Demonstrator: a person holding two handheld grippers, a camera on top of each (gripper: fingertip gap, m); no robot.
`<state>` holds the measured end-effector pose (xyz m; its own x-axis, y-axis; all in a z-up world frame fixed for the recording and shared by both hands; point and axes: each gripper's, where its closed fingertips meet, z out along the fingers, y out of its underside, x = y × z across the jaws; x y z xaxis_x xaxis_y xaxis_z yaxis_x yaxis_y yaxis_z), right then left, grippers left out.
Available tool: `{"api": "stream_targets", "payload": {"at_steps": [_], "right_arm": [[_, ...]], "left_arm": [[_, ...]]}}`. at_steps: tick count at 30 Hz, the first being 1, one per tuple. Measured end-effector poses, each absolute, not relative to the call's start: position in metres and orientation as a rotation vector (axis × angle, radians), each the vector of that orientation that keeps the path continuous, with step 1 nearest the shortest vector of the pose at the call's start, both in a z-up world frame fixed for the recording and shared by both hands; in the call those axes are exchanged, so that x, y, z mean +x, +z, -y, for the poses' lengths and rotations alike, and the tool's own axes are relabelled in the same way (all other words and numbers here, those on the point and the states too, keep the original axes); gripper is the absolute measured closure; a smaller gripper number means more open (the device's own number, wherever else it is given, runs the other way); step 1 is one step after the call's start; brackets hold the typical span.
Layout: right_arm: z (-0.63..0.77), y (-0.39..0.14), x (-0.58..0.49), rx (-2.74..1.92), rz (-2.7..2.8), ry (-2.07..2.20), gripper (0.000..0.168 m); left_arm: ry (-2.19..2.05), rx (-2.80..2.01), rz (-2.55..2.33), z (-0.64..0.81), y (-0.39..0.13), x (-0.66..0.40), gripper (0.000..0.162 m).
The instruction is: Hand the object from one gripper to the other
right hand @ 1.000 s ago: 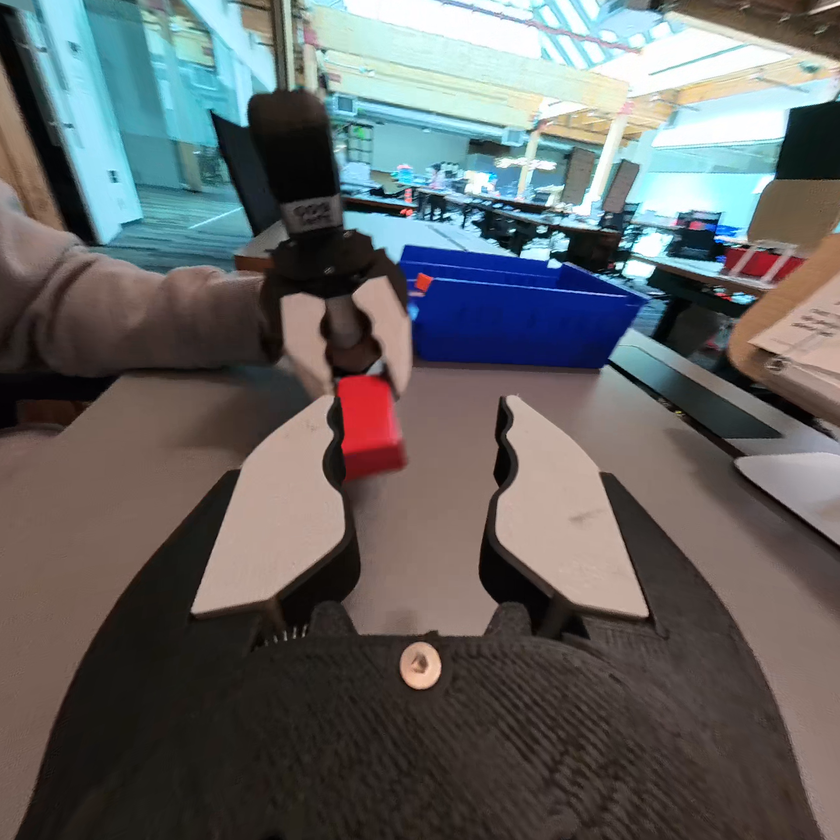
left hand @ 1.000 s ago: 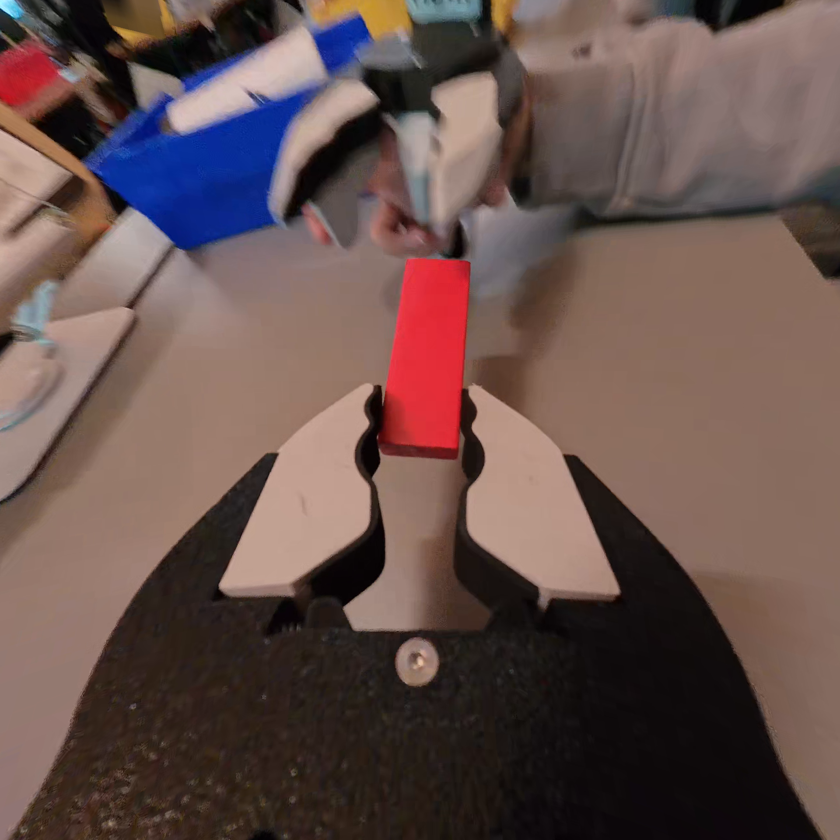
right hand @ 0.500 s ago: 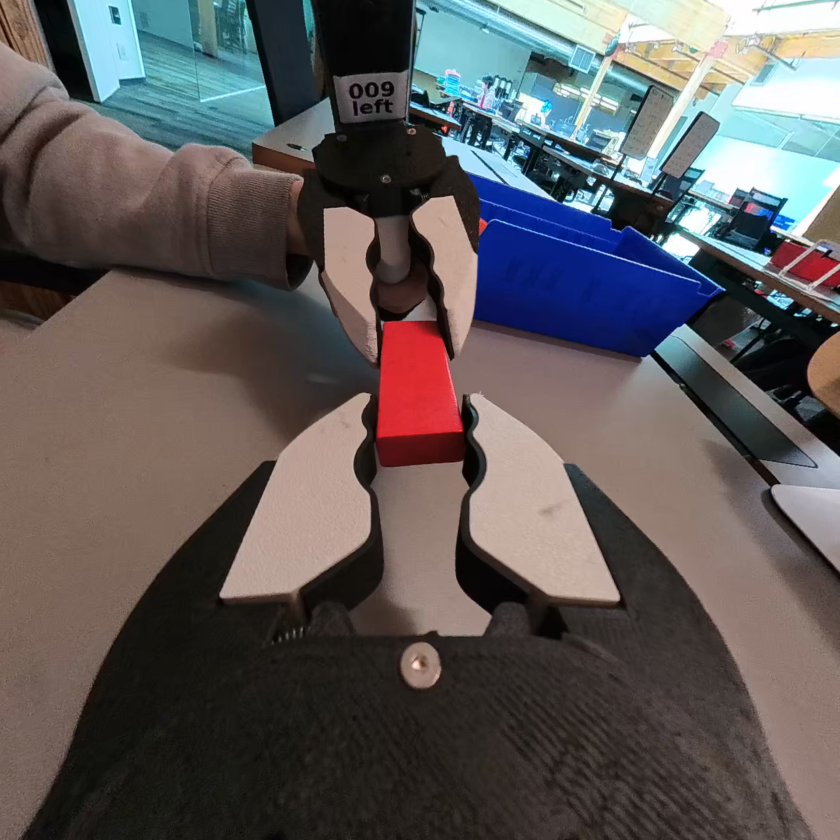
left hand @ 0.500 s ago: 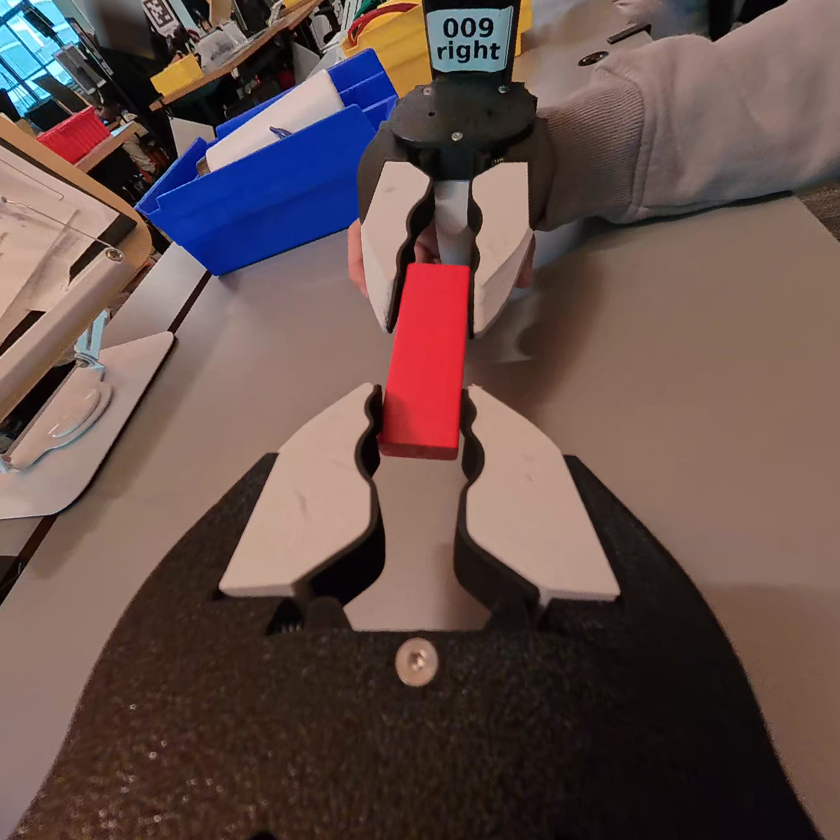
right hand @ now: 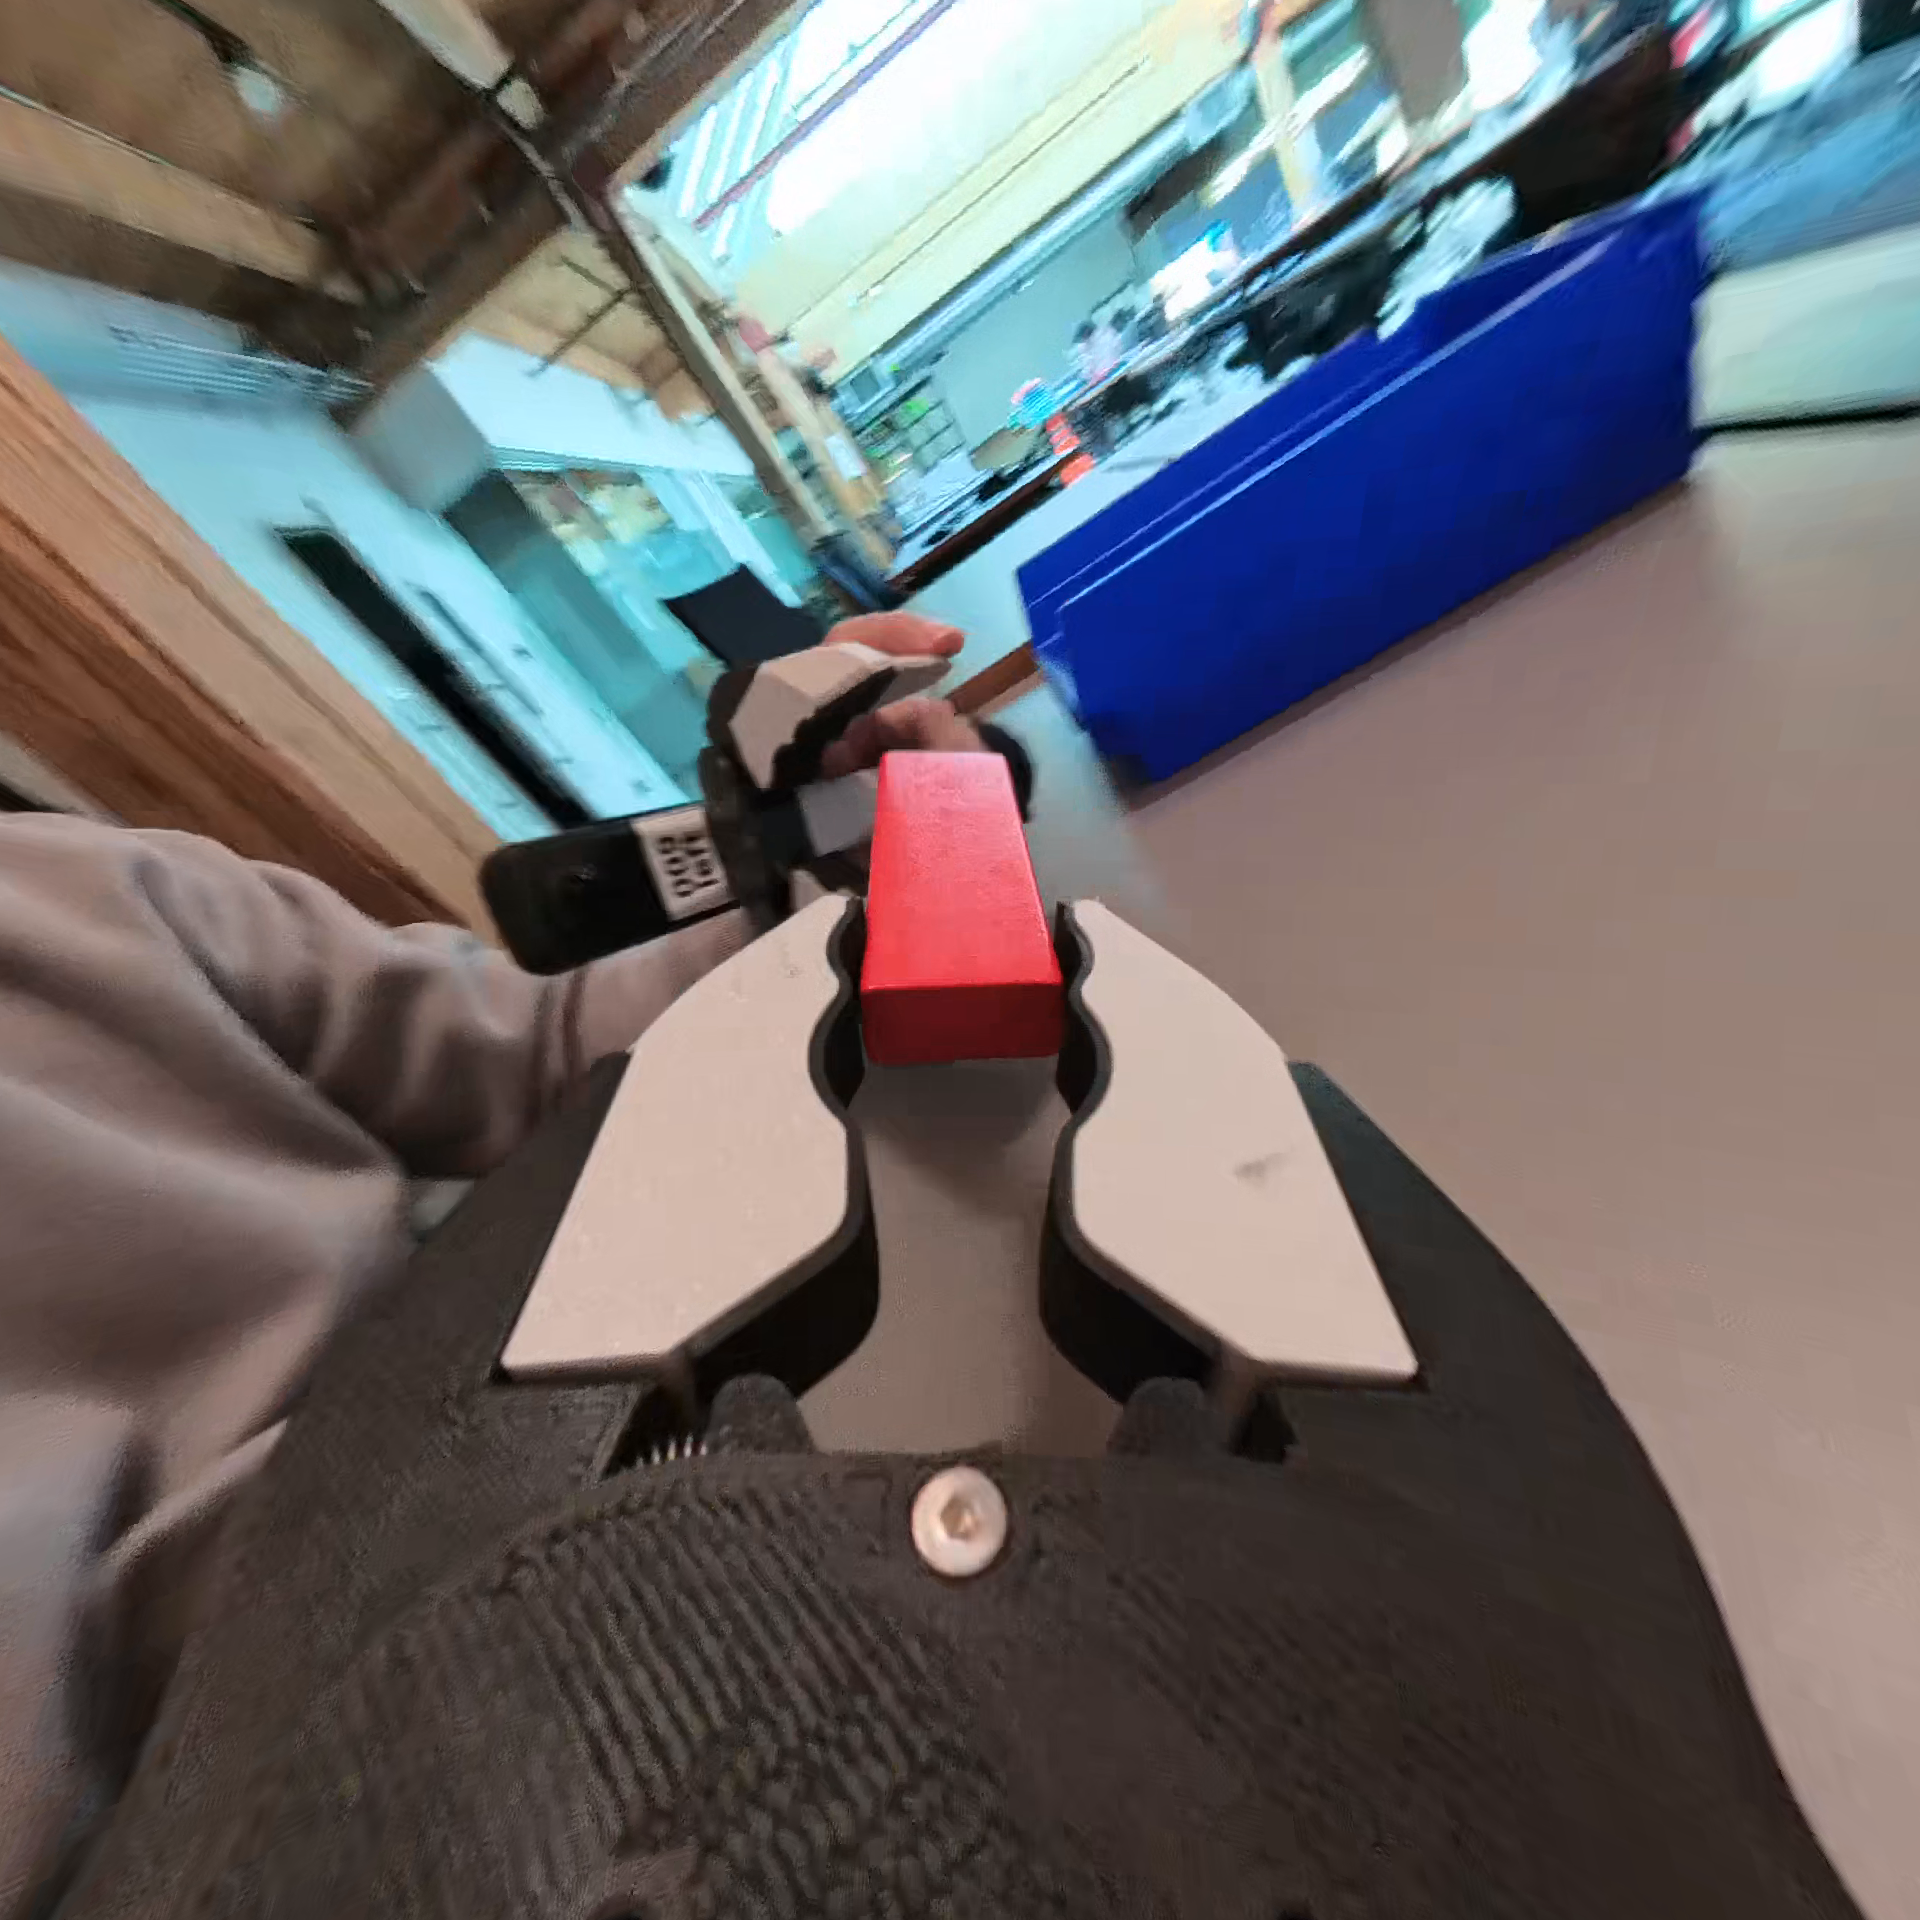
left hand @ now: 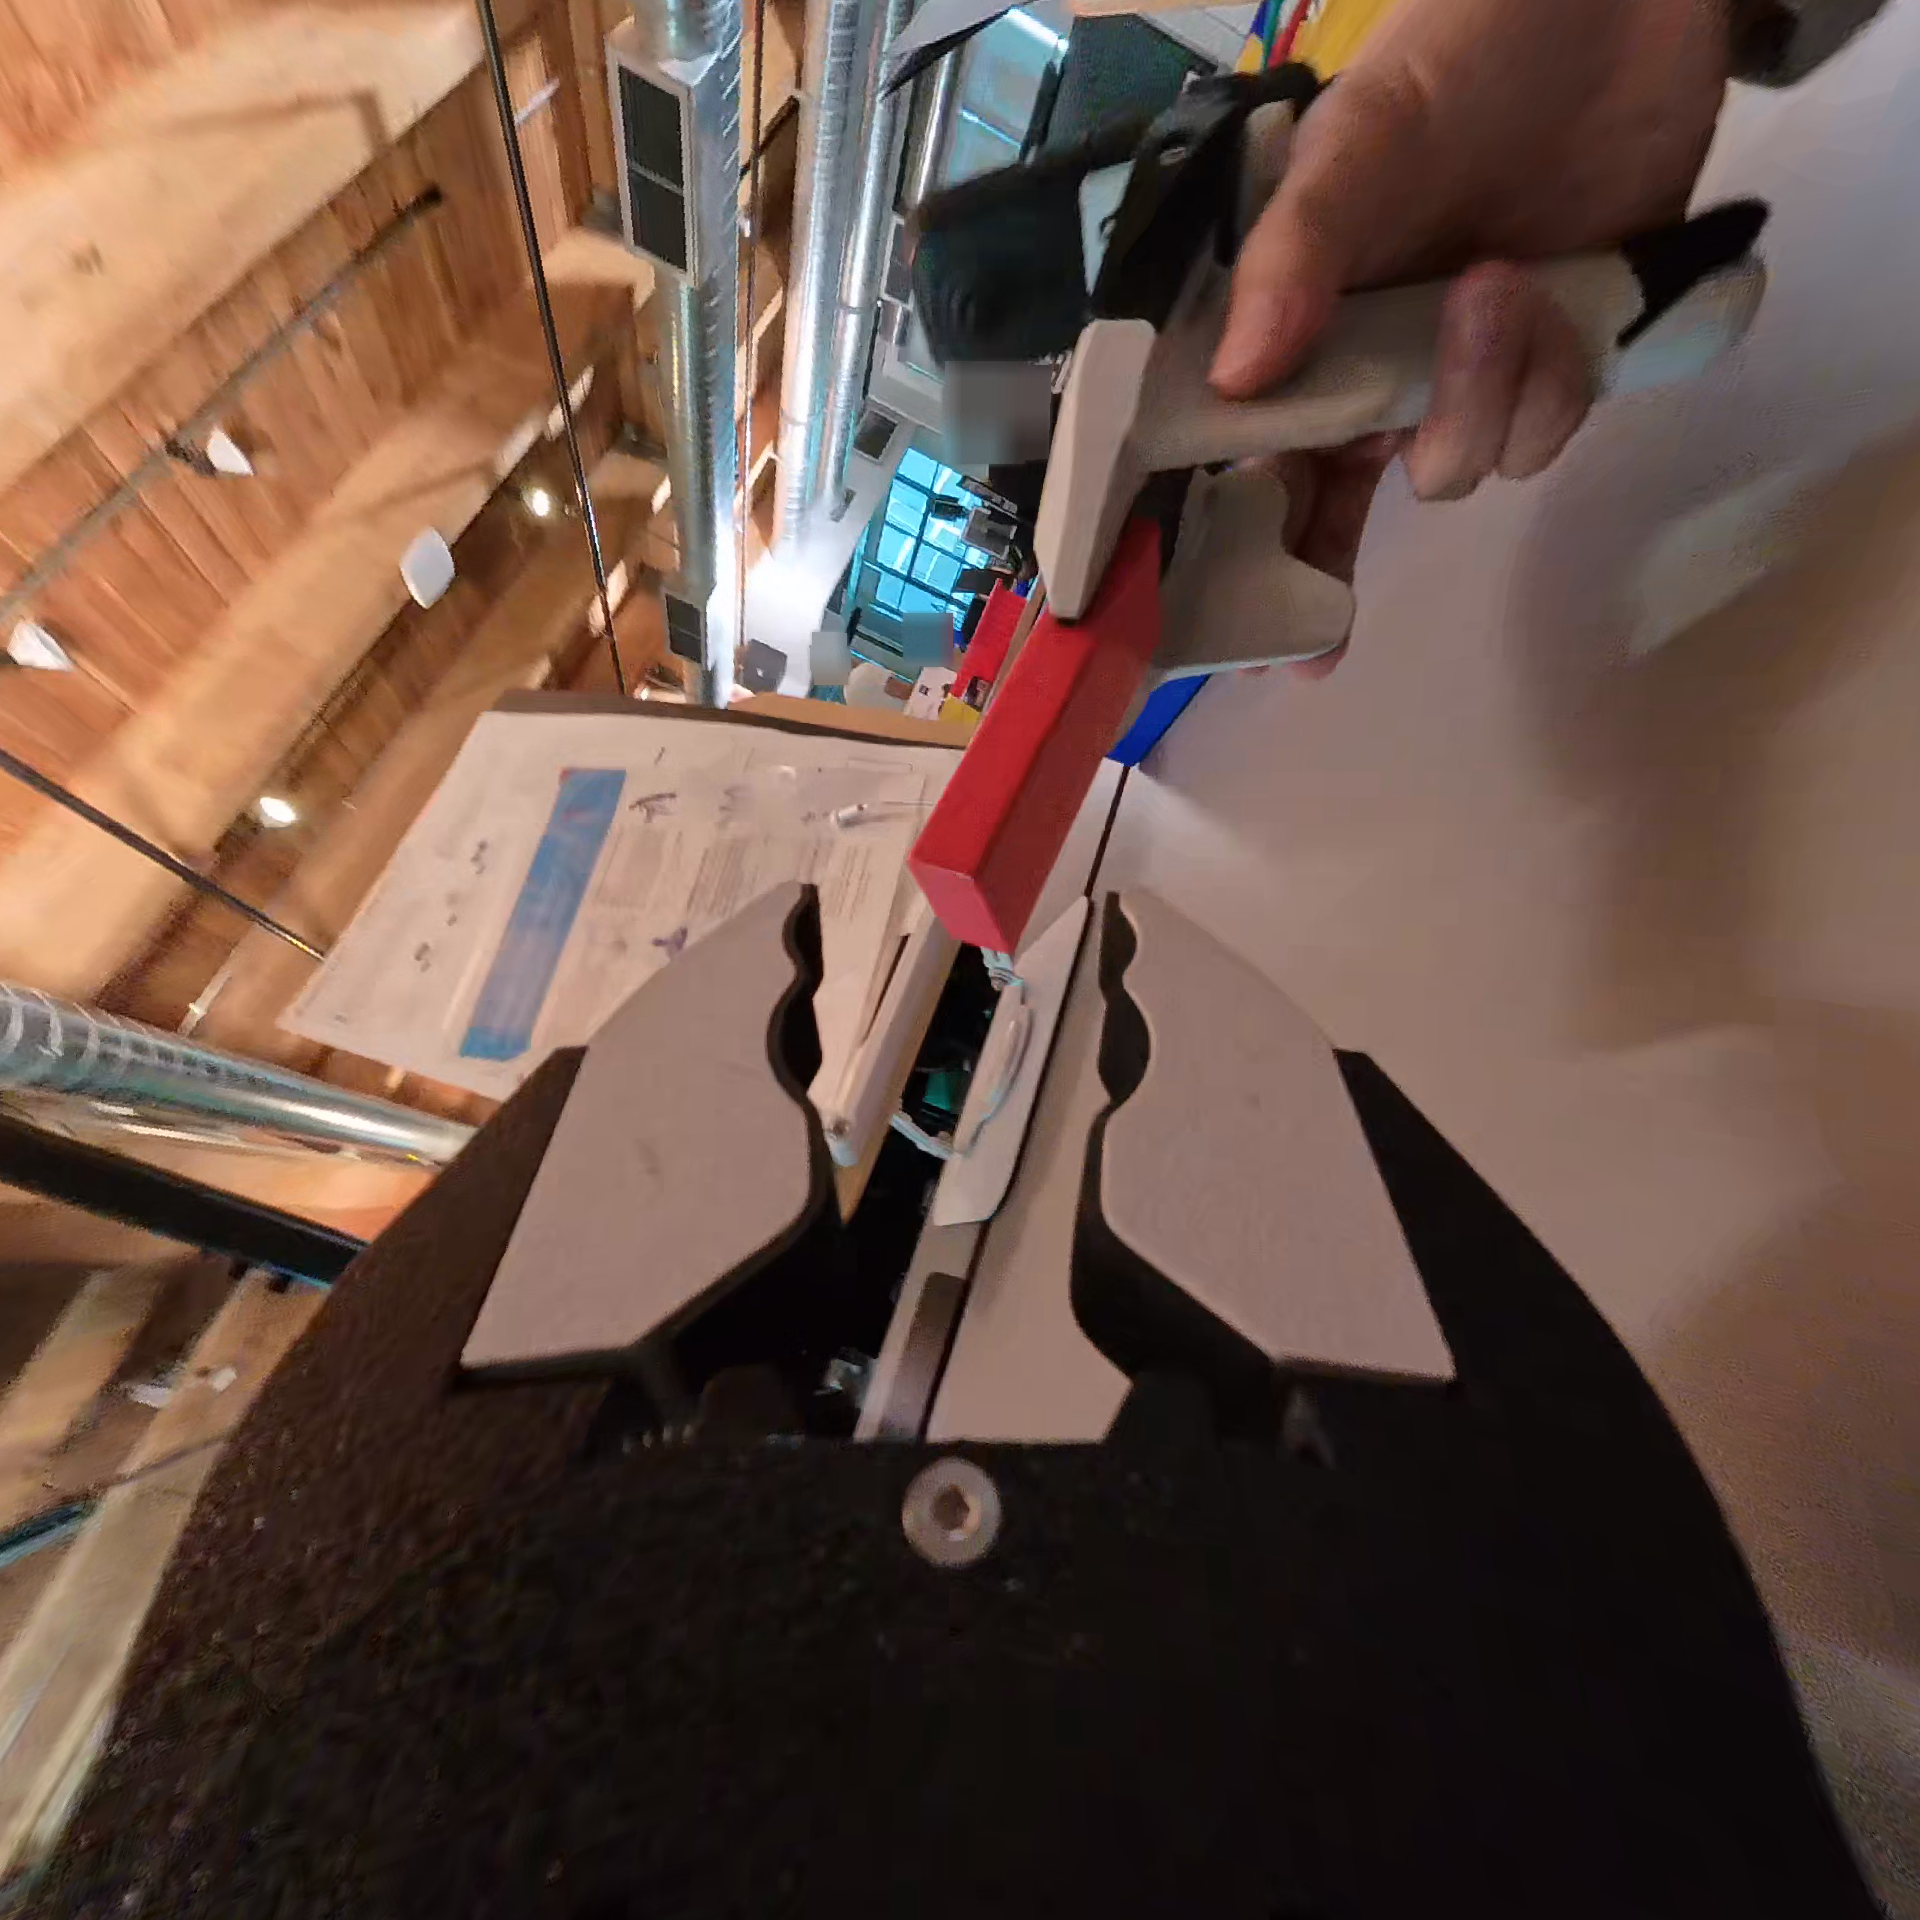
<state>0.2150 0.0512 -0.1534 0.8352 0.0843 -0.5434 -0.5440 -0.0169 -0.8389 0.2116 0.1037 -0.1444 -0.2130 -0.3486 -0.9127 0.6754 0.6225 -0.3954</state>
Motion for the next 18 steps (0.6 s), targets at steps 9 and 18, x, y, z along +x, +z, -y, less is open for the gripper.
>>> {"api": "stream_targets", "payload": {"at_steps": [9,18], "right_arm": [[-0.052,-0.162,0.194,-1.566,-0.333,0.708,0.134],[-0.044,-0.15,0.217,-1.547,-0.189,0.203,0.095]], "left_arm": [[-1.123,0.381,-1.683,-0.082,-0.163,0.192,0.141],[-1.611,-0.097,-1.926,-0.091,-0.152,0.201,0.146]]}}
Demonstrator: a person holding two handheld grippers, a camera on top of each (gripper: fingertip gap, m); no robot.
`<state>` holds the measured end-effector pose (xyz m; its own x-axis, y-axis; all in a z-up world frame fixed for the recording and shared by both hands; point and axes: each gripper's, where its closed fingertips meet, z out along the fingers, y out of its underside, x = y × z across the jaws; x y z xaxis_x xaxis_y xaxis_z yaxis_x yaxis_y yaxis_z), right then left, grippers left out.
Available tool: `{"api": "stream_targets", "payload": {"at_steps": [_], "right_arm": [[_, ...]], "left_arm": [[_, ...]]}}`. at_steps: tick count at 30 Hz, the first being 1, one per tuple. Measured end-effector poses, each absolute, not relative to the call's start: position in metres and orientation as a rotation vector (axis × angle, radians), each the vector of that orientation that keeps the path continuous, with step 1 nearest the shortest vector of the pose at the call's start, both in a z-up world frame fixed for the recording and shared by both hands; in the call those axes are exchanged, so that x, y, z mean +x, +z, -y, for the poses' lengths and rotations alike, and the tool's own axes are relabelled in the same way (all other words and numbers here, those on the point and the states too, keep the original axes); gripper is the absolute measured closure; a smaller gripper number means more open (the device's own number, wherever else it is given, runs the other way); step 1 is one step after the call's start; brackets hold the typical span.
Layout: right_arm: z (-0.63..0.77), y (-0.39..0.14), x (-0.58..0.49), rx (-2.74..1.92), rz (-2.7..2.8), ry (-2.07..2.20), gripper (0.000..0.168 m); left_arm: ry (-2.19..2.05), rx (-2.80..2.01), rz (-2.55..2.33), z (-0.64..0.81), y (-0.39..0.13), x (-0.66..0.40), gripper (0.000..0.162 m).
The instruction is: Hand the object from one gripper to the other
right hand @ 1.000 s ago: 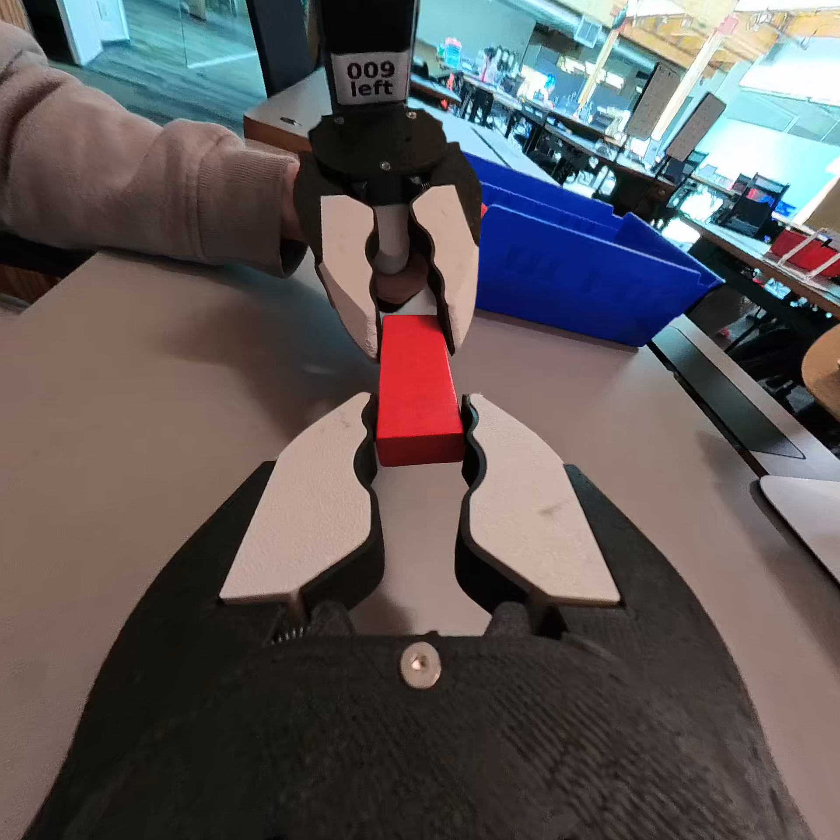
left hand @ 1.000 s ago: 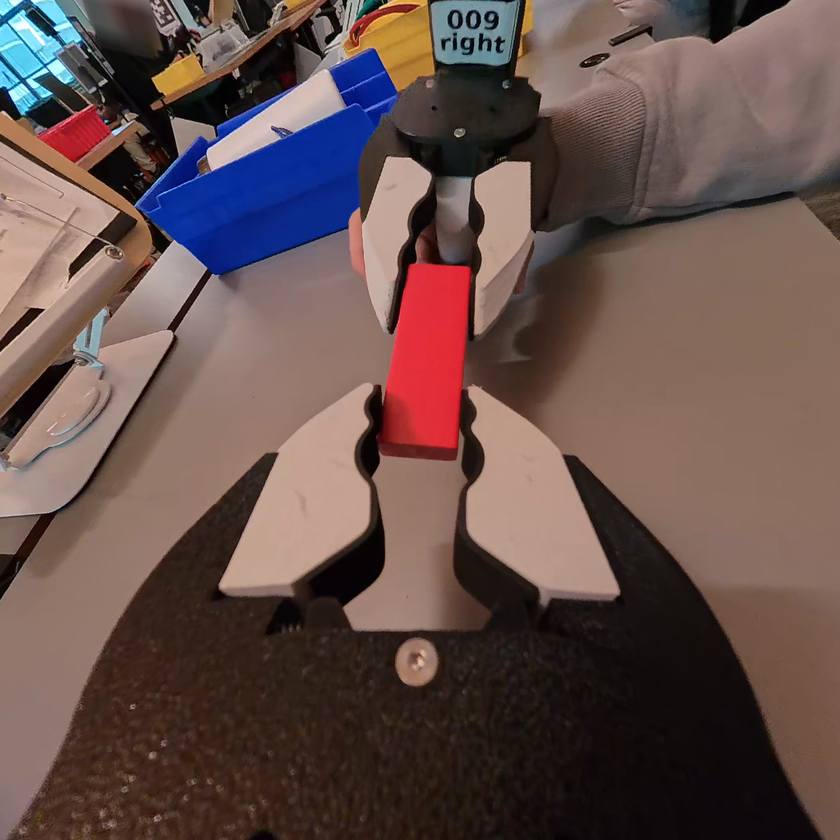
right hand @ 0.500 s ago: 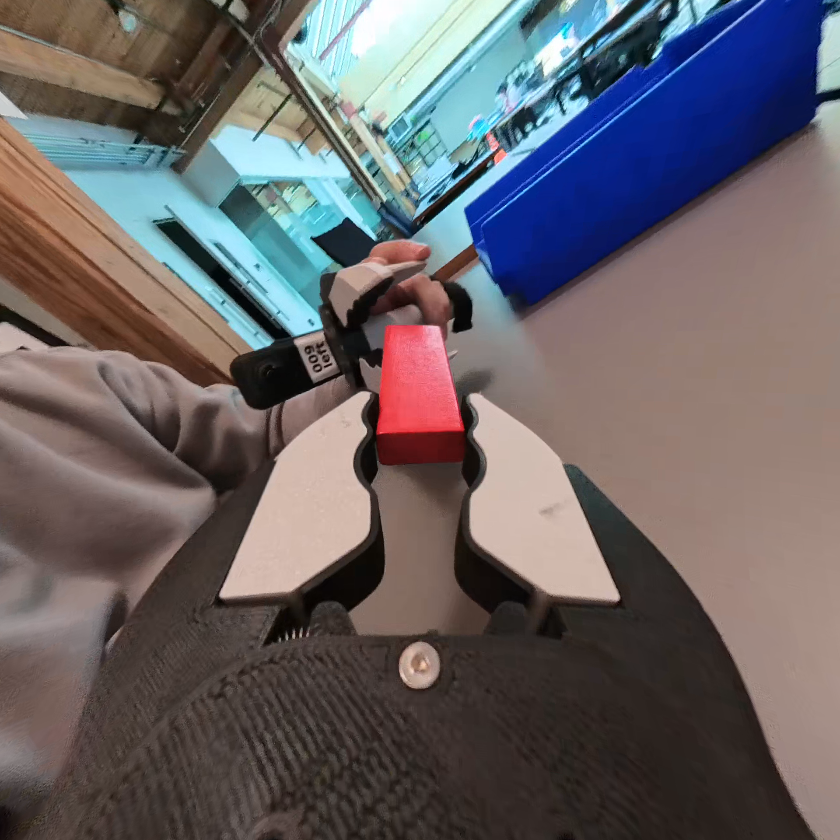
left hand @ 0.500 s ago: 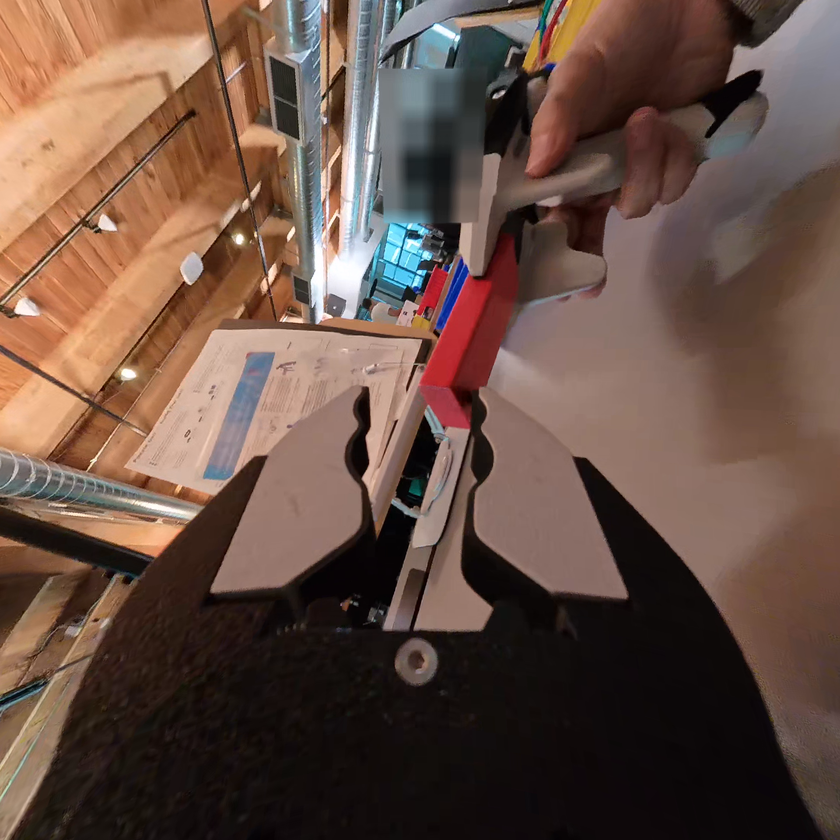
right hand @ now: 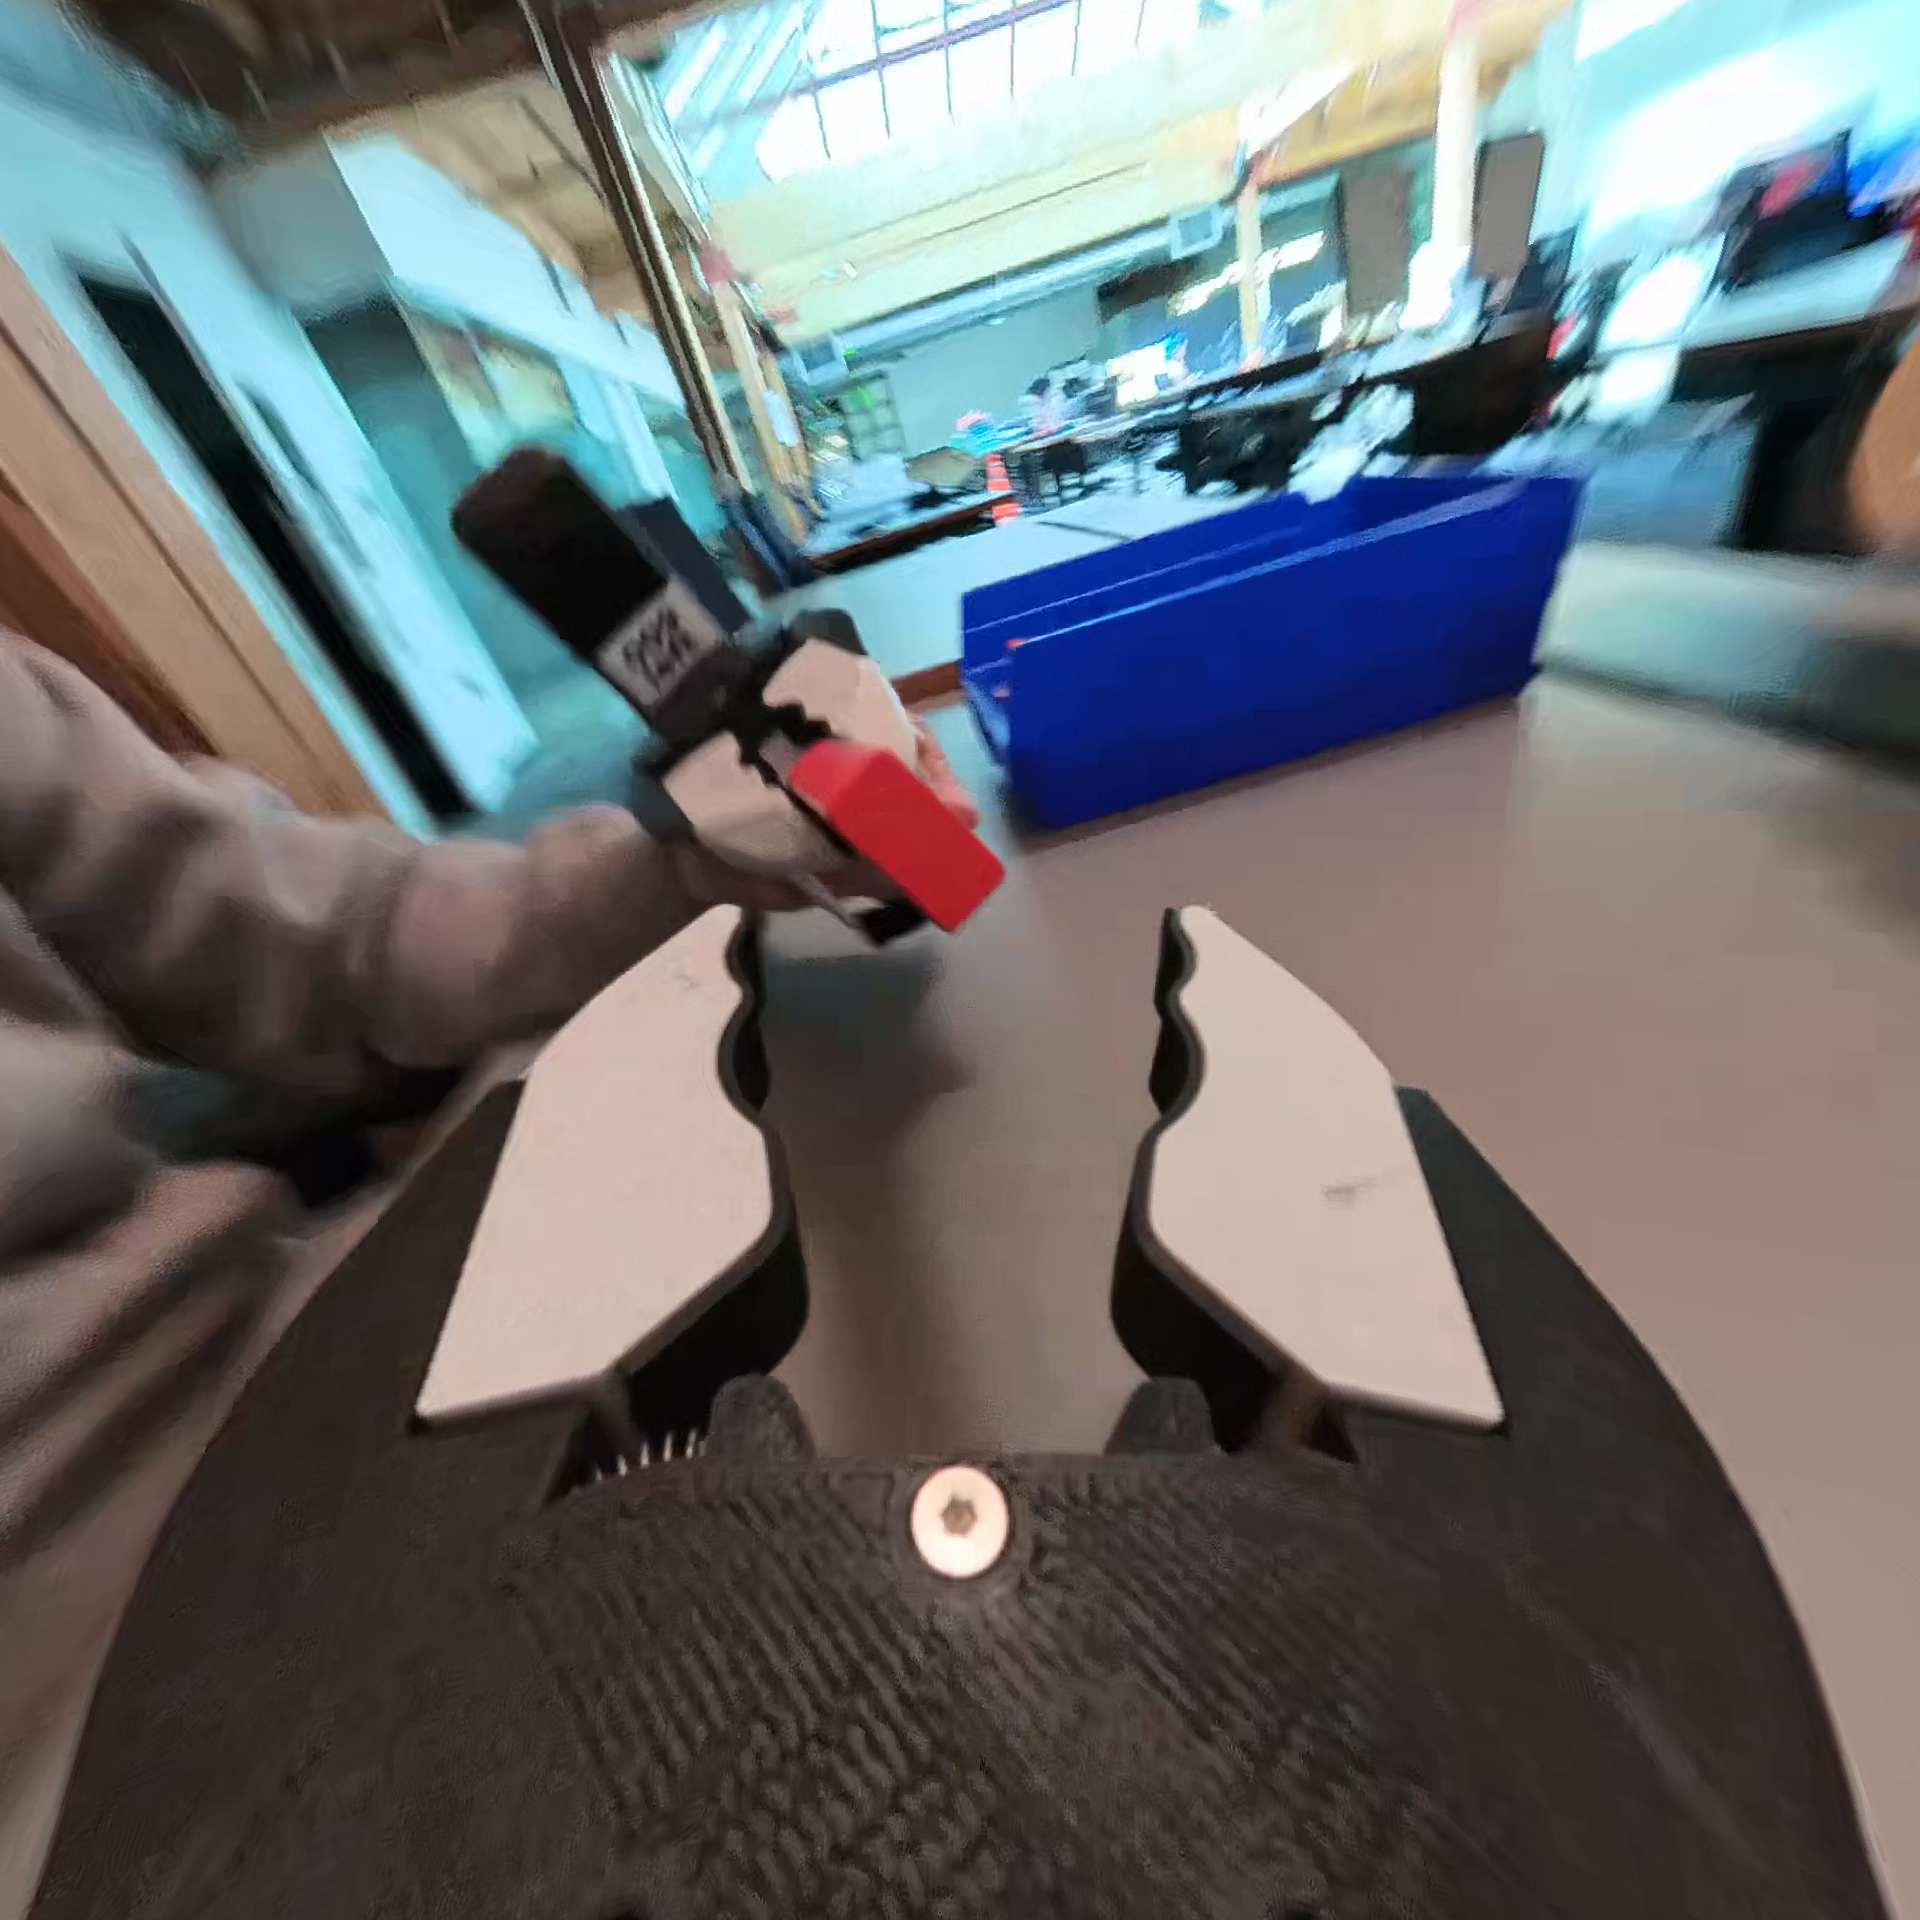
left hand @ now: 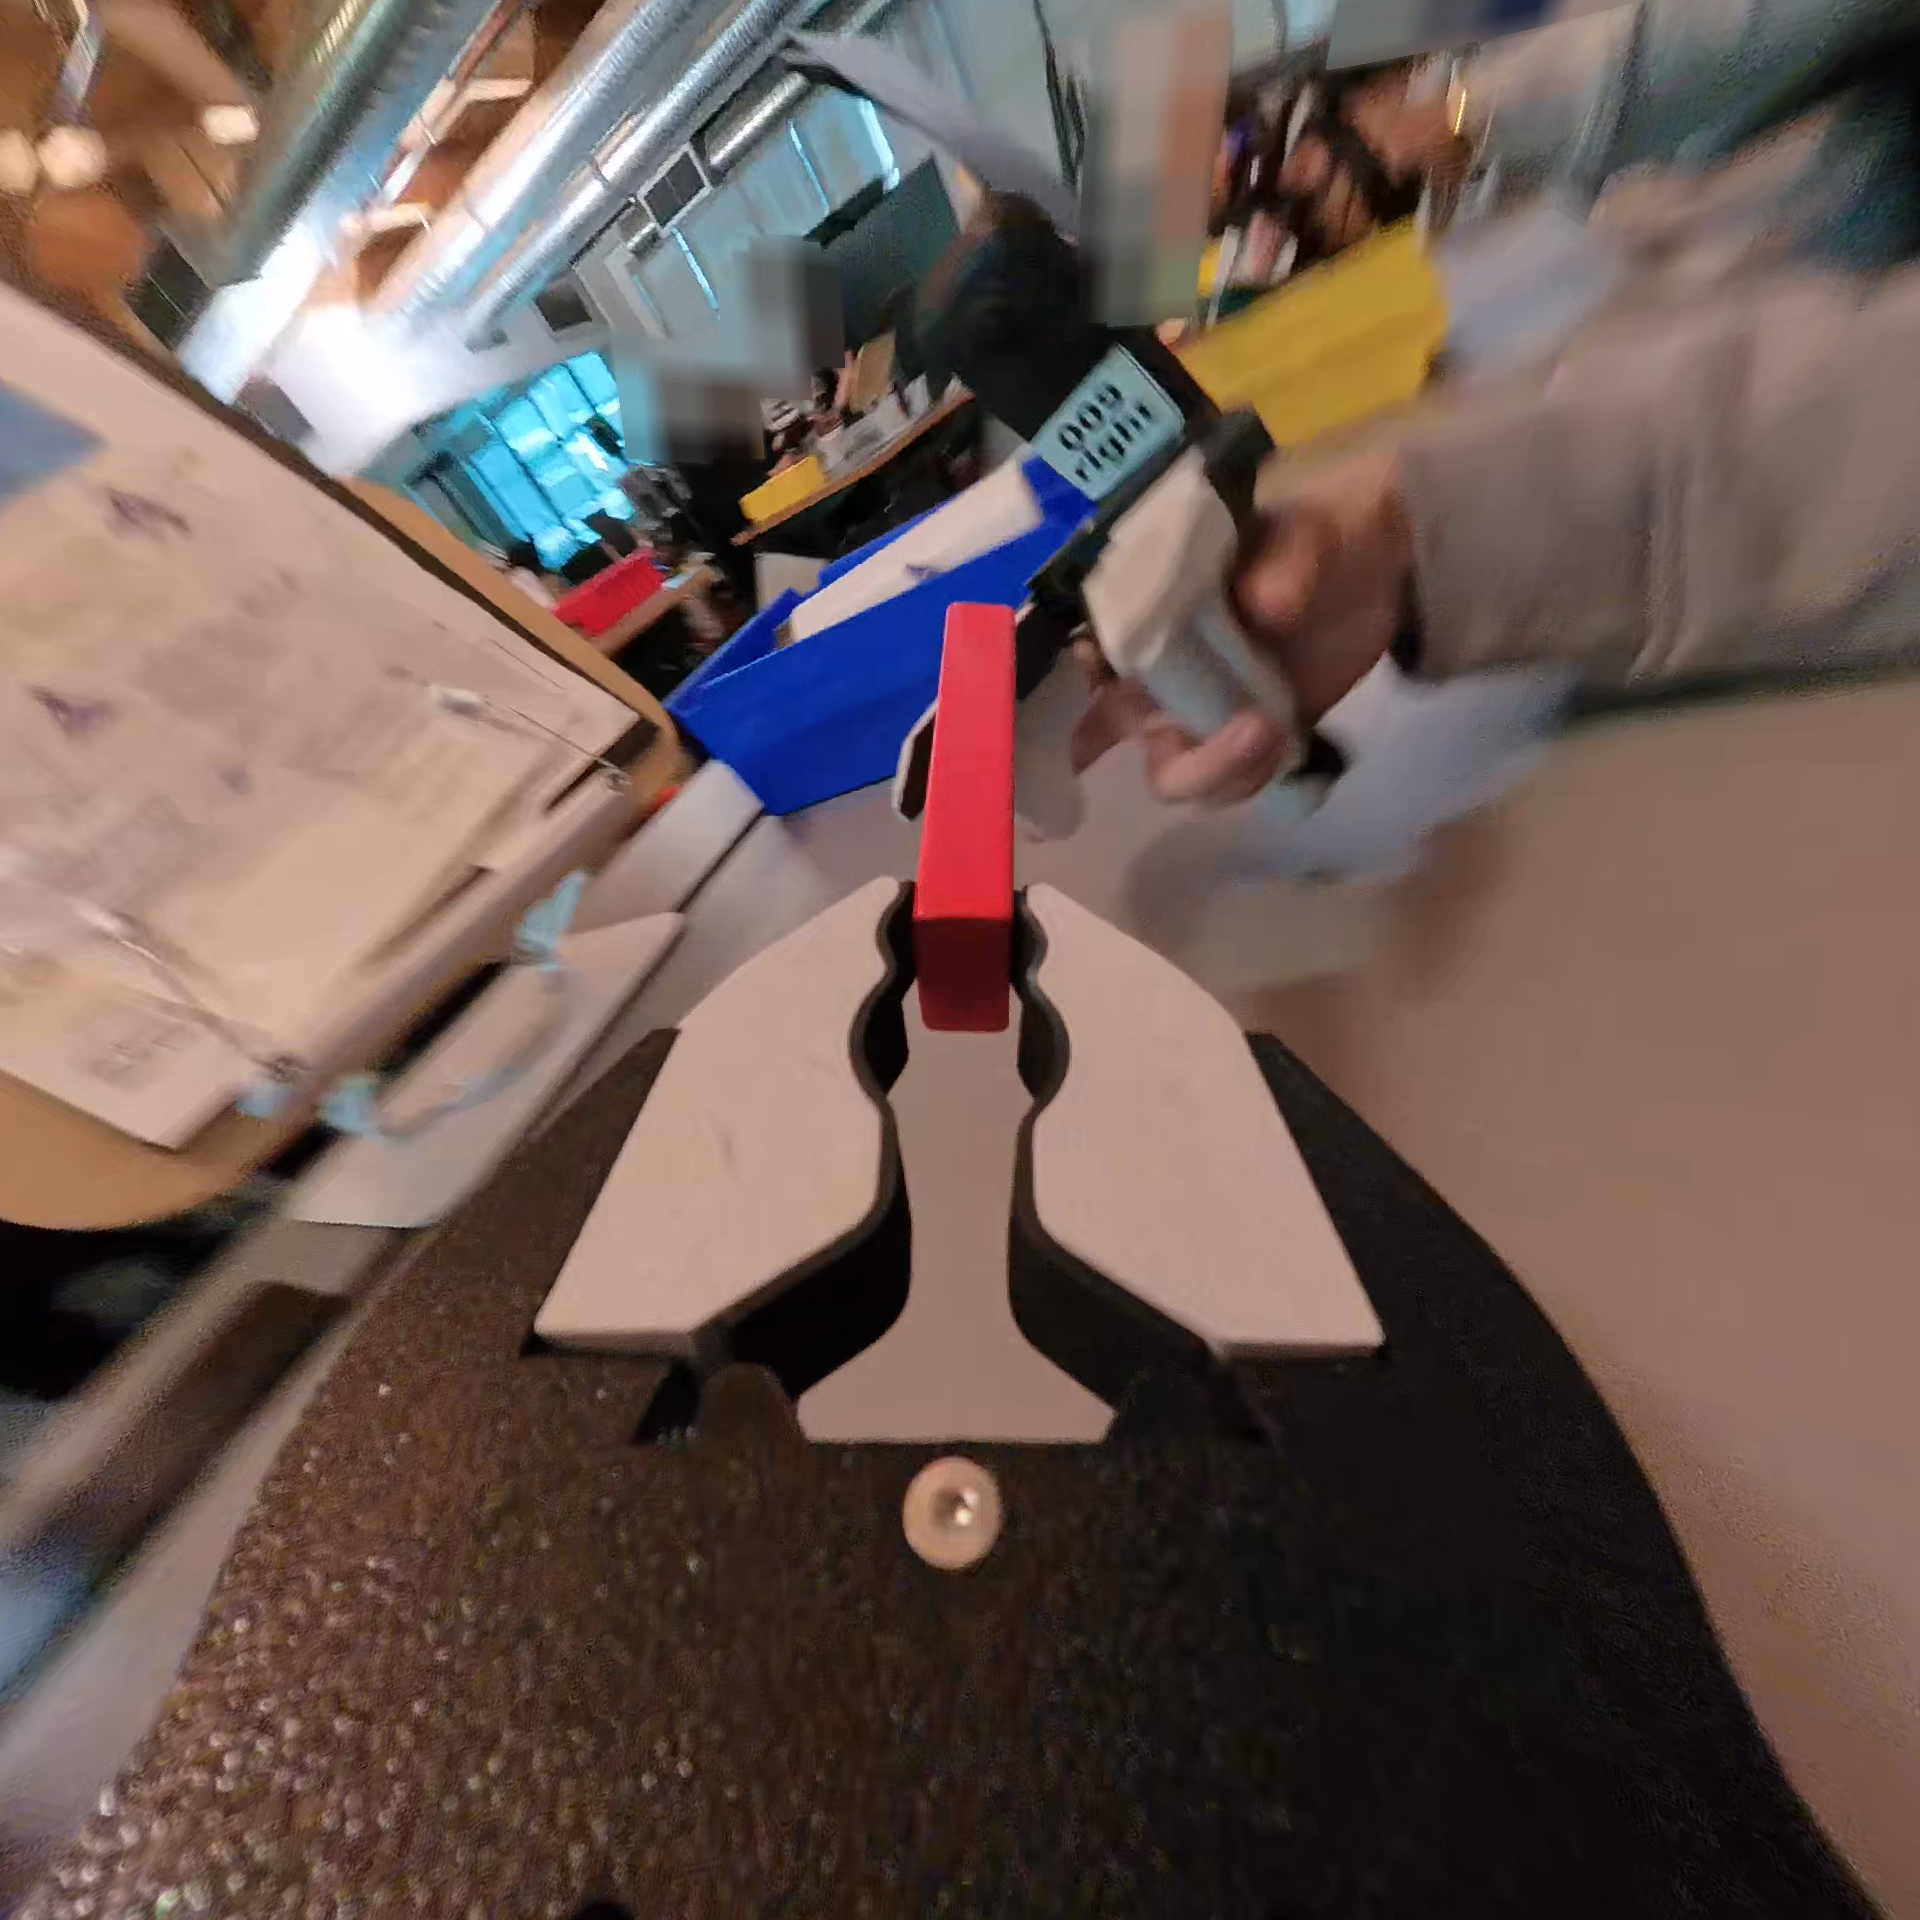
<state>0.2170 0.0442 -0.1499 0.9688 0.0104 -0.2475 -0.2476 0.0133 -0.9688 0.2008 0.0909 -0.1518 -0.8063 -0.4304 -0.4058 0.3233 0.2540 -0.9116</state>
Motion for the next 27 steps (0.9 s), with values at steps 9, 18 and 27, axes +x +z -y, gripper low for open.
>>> {"api": "stream_targets", "payload": {"at_steps": [9,18,27], "right_arm": [[-0.05,-0.158,0.21,-1.655,0.499,-0.87,0.094],[-0.066,-0.176,0.189,-1.711,0.706,-0.909,0.131],[-0.067,-0.176,0.217,-1.856,0.434,-0.926,0.134]], "left_arm": [[-2.131,-0.53,-2.41,-0.099,-0.167,0.186,0.146],[-2.248,-0.667,-2.609,-0.097,-0.179,0.176,0.146],[-2.146,-0.746,-2.229,-0.107,-0.169,0.214,0.135]]}}
